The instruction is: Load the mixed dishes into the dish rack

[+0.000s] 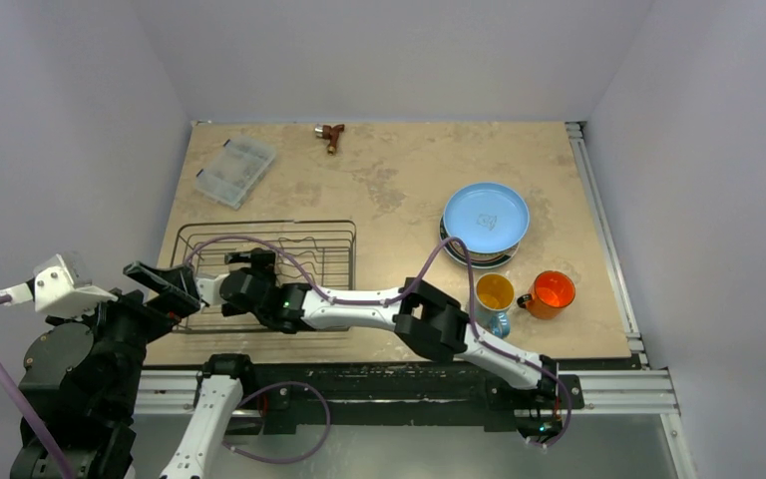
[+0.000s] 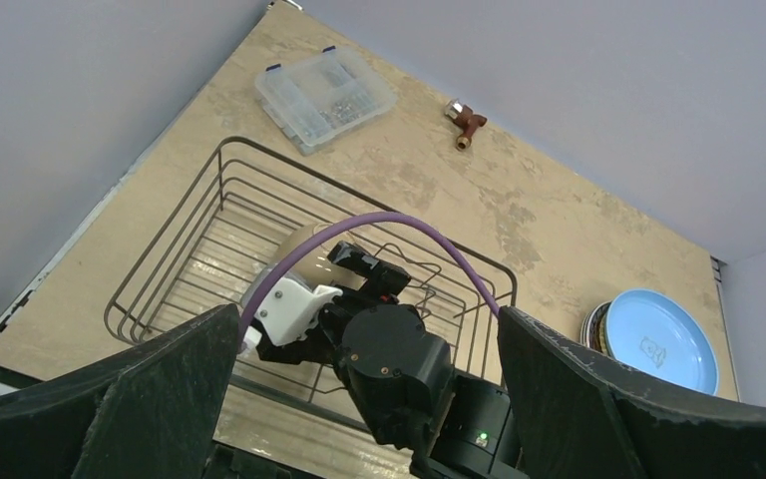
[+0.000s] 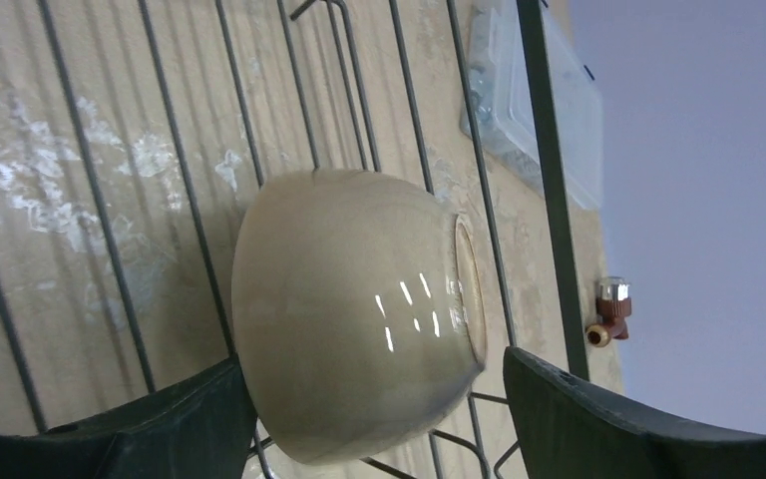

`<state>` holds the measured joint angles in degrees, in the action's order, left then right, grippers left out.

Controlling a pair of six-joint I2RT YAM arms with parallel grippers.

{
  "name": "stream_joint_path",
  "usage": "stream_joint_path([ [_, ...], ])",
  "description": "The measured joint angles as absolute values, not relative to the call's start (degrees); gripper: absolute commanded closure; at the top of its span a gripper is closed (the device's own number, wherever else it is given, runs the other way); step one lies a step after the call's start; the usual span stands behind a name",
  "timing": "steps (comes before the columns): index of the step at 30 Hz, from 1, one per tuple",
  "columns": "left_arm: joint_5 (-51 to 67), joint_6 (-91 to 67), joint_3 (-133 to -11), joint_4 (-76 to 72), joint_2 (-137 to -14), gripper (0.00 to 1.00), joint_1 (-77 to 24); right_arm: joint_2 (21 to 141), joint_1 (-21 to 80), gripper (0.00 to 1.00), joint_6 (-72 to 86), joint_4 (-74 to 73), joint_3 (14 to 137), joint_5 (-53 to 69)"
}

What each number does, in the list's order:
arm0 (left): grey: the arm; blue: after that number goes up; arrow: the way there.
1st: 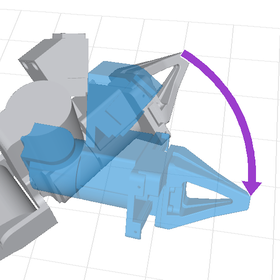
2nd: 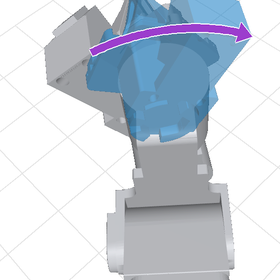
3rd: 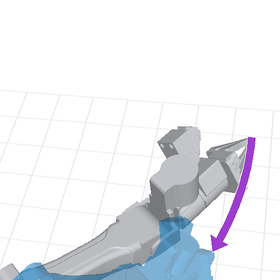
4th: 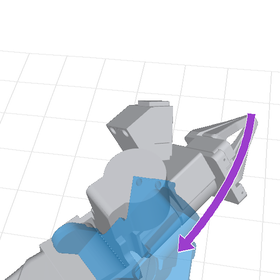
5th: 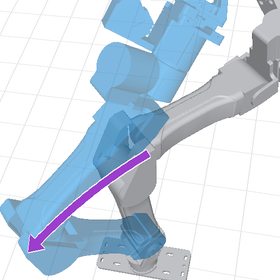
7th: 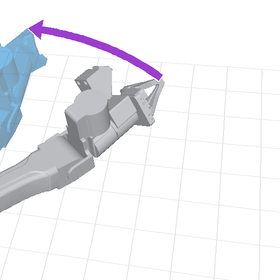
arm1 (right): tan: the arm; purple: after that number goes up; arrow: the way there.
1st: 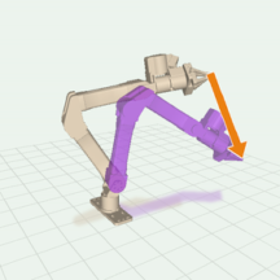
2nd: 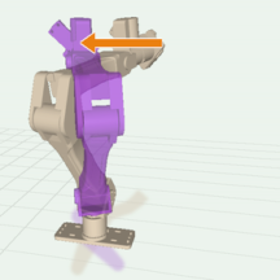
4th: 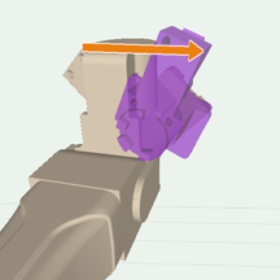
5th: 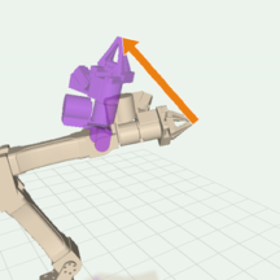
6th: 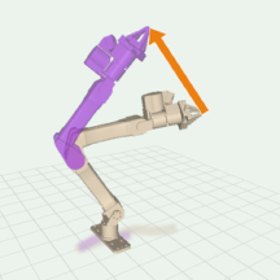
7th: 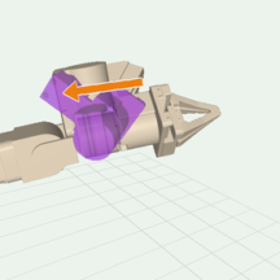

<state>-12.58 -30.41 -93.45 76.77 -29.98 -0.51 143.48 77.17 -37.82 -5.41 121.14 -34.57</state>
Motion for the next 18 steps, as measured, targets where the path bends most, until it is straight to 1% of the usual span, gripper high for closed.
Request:
stream_joint_path([
  [3,-12.12,-30.41,-93.54,76.75,-29.98,0.0,-0.51,141.69,77.14,0.06,-36.1,-9.13,121.14,-31.11],
  [11,-10.17,-30.3,-93.51,76.53,-29.95,0.0,-0.51,134.56,77.14,0.04,-28.47,-15.62,119.94,-21.74],
  [15,-8.14,-29.76,-92.29,75.4,-29.43,0.0,-0.51,126.56,77.14,0.04,-22.28,-15.66,114.83,-19.49],
  [18,-5.61,-29.17,-90.67,74.54,-29.23,0.0,-0.51,117.89,77.14,0.05,-16.47,-13.52,107.02,-18.76],
])
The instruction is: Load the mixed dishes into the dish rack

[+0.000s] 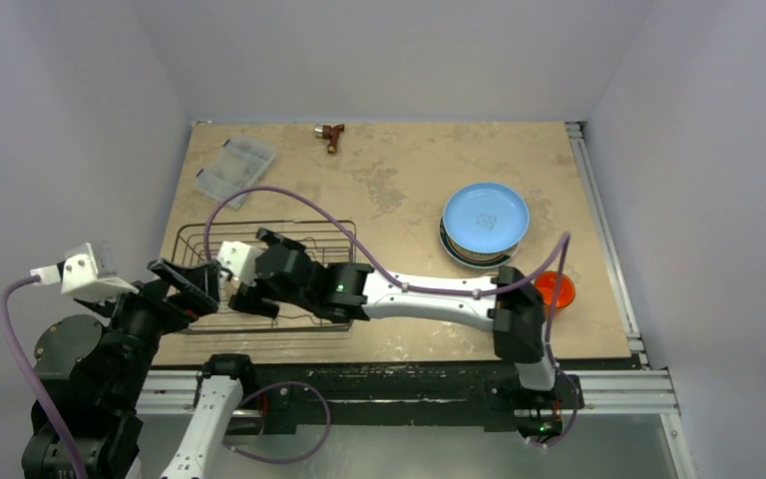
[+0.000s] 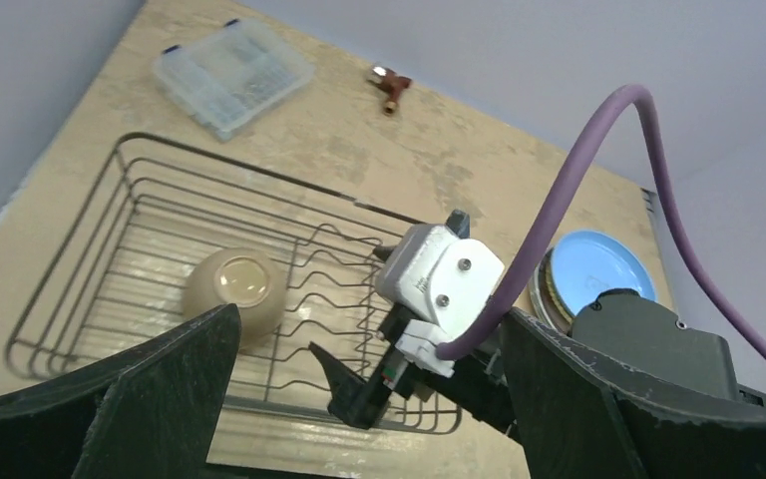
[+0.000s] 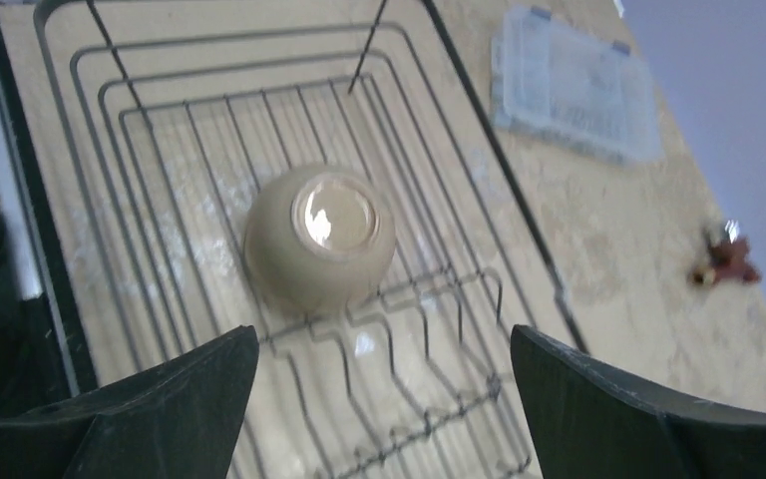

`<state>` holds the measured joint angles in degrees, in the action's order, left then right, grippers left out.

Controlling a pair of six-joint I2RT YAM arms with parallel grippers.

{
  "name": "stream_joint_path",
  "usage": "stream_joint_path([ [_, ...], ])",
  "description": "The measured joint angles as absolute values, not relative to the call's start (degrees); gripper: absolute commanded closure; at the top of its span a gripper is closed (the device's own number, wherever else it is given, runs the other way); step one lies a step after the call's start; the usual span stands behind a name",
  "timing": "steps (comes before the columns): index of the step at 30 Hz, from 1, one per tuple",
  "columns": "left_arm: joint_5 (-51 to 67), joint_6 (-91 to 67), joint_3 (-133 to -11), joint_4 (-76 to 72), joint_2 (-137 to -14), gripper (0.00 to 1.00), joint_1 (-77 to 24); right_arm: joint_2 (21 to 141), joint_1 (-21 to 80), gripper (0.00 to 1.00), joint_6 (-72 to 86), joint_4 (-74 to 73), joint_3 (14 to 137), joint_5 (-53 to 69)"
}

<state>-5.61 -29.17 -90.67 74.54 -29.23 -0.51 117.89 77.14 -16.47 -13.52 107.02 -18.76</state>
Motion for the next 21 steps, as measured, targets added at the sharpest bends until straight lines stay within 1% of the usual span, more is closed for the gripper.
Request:
stream_joint_path([
  [2,-1.3,-29.08,-88.95,71.88,-28.97,0.0,-0.78,111.04,77.03,0.09,-12.47,-12.4,98.45,-18.72],
  [4,1.58,-28.84,-86.56,70.48,-28.4,0.0,-0.97,107.04,76.84,0.11,-8.69,-11.77,92.23,-18.52],
  [10,10.15,-29.15,-73.67,68.47,-29.45,0.0,-1.8,96.68,75.09,0.12,3.46,-9.87,70.91,-14.44],
  [12,4.89,-28.95,-68.4,67.7,-30.76,0.0,-1.23,92.9,73.14,0.12,7.99,-8.86,65.87,-13.72],
  [14,0.97,-29.34,-60.27,67.31,-32.56,0.0,-0.91,87.79,70.81,0.12,11.07,-8.29,62.76,-13.69],
  [17,-1.87,-30.41,-55.02,66.94,-35.31,0.07,-0.73,81.65,68.49,0.16,14.5,-4.49,61.63,-13.93],
  [20,-3.03,-31.51,-52.82,65.45,-38.92,0.17,-0.75,79.72,68.34,0.21,17.23,0.03,61.54,-13.8],
  [21,-3.09,-31.92,-52.66,64.73,-39.72,0.22,-0.78,79.85,68.34,0.23,17.87,0.95,61.47,-13.74],
])
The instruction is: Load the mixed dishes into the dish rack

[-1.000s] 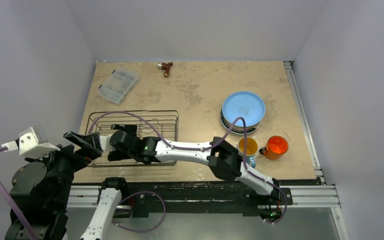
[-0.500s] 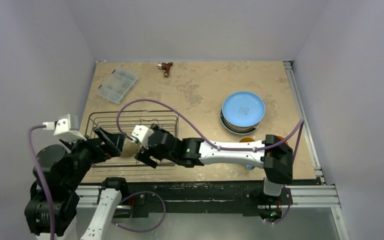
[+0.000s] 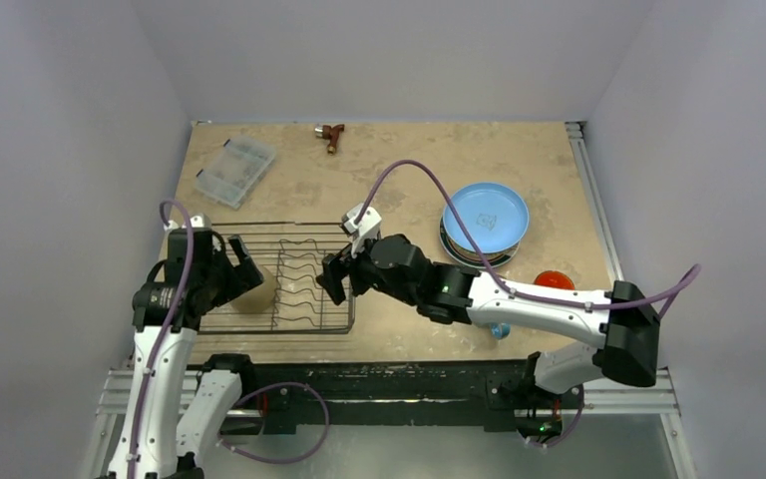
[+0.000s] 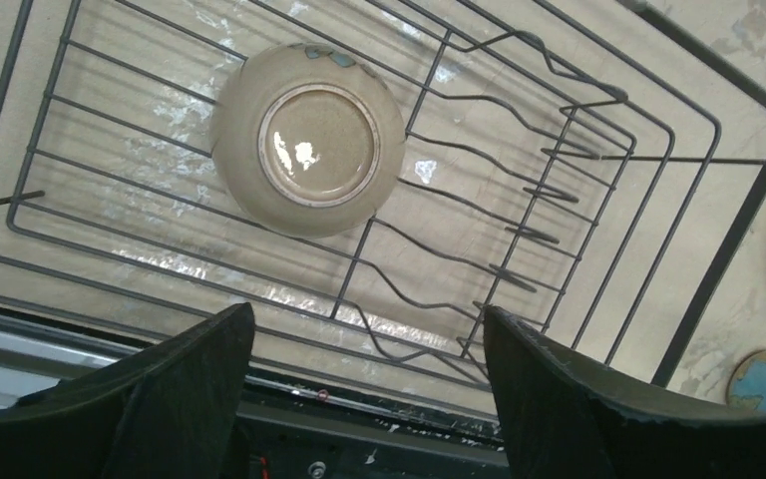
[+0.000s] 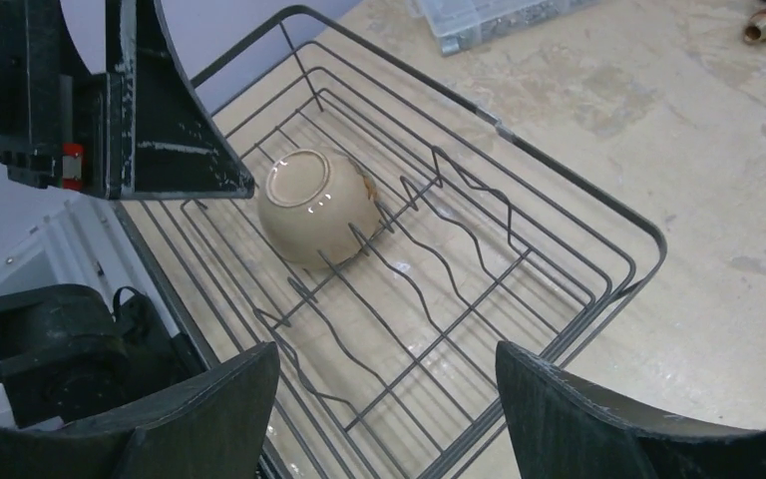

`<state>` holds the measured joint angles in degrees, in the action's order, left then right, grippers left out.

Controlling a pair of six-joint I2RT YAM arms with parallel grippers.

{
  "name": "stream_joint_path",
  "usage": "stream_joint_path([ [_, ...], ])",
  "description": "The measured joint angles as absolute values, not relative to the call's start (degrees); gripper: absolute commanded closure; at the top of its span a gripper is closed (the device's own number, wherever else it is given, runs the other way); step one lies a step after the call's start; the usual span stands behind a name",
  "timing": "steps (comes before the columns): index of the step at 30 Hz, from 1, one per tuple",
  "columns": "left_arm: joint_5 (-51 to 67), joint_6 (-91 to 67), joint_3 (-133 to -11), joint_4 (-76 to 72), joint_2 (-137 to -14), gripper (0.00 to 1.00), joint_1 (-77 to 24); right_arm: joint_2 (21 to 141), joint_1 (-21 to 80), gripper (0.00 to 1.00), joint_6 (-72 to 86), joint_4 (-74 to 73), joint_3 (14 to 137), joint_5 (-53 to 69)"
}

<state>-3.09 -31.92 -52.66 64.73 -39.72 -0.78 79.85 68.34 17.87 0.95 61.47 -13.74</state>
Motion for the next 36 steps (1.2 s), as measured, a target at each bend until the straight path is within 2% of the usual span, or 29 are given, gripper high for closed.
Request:
stream_joint_path([
  [5,-2.98,-33.78,-50.35,59.57,-43.48,0.44,-0.75,84.14,68.34,0.25,21.15,1.63,61.43,-14.41],
  [7,-2.52,-34.35,-49.19,58.5,-44.91,0.48,-0.75,85.8,68.31,0.26,22.0,0.84,61.36,-15.51],
  [11,-1.41,-35.94,-46.63,56.12,-48.6,0.49,-0.75,87.0,68.1,0.27,23.03,0.05,61.21,-16.93],
  [16,-0.82,-38.57,-44.27,54.02,-51.0,0.43,-0.75,87.13,68.05,0.28,23.99,0.1,61.01,-17.04],
  [21,-1.83,-41.08,-42.72,51.51,-54.37,0.45,0.71,89.3,68.05,0.3,24.71,0.6,61.01,-16.84],
  [29,-0.51,-42.02,-44.05,45.67,-63.81,0.61,4.73,91.57,68.05,0.34,25.54,0.75,60.71,-16.08],
  [36,3.9,-41.95,-45.71,44.25,-71.11,0.62,13.93,92.09,68.05,0.35,25.91,1.41,60.49,-15.53],
])
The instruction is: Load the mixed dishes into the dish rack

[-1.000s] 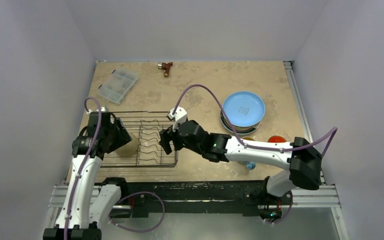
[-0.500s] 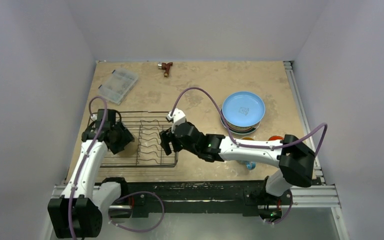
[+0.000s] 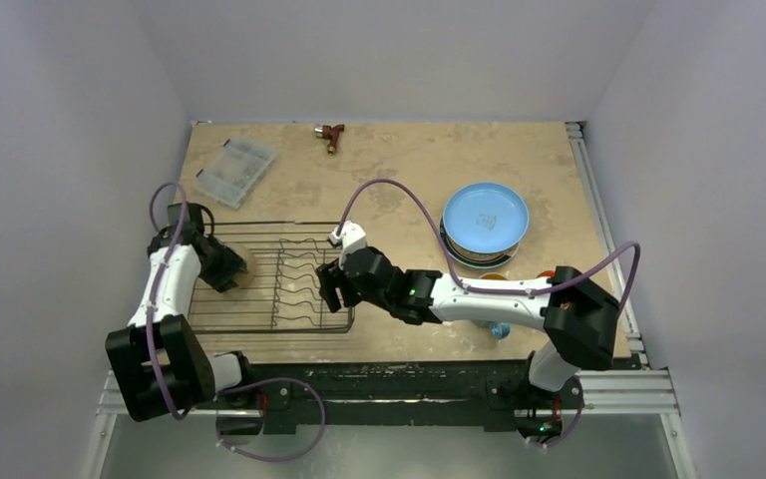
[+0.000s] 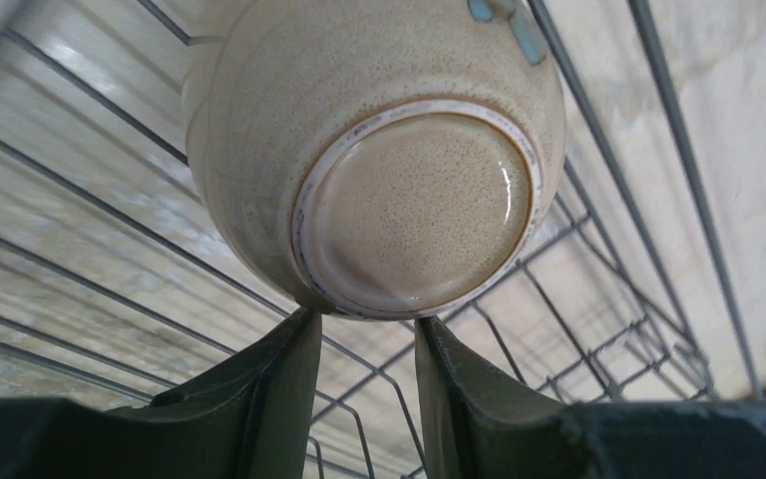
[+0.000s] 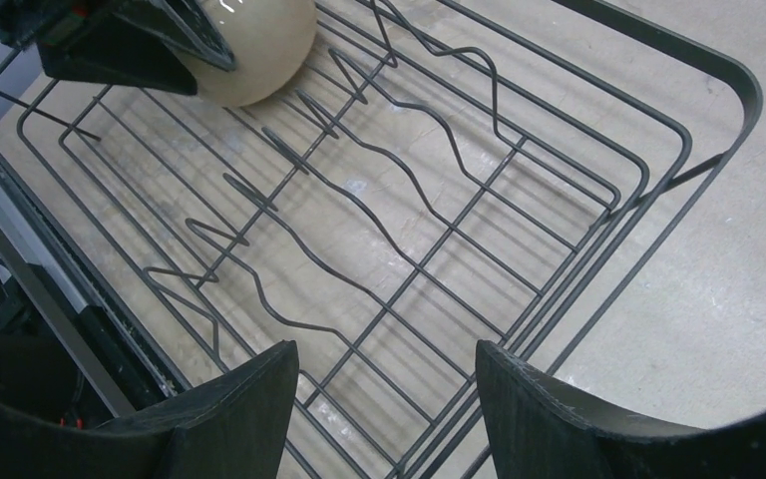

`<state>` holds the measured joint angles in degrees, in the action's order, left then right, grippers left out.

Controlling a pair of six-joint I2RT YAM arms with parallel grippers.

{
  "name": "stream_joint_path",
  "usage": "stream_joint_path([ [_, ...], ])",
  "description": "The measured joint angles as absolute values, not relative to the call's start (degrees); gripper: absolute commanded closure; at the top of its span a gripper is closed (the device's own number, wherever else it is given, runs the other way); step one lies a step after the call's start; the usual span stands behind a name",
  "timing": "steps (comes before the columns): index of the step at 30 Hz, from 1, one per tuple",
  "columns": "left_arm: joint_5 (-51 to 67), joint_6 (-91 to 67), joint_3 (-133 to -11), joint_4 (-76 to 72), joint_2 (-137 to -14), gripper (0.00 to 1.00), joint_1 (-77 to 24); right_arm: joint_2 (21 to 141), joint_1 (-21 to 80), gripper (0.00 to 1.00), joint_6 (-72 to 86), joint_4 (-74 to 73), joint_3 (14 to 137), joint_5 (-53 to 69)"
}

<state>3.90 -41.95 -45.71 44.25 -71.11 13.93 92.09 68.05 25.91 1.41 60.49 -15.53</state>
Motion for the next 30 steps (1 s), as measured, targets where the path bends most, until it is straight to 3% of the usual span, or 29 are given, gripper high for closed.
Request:
stream_joint_path([
  [5,1.89,-41.39,-48.31,44.47,-70.15,0.53,21.37,93.14,68.07,0.35,26.04,2.92,60.49,-15.33],
  [10,1.96,-40.97,-48.31,45.04,-64.01,0.4,22.0,93.36,68.07,0.36,26.17,3.36,60.45,-15.25],
  [15,4.05,-40.12,-47.88,45.45,-58.81,0.23,22.0,93.36,68.07,0.33,26.17,3.42,60.45,-14.44],
  [19,10.5,-36.56,-47.88,45.15,-54.43,0.01,21.78,91.66,68.07,0.29,26.09,1.28,60.45,-14.28],
  [22,15.86,-33.95,-47.94,43.75,-51.55,0.0,19.33,87.55,67.99,0.27,25.91,-1.3,59.92,-15.22],
  [30,22.44,-27.9,-57.63,36.29,-53.41,0.0,-2.59,71.05,62.3,0.26,30.98,-12.19,54.5,-23.64],
])
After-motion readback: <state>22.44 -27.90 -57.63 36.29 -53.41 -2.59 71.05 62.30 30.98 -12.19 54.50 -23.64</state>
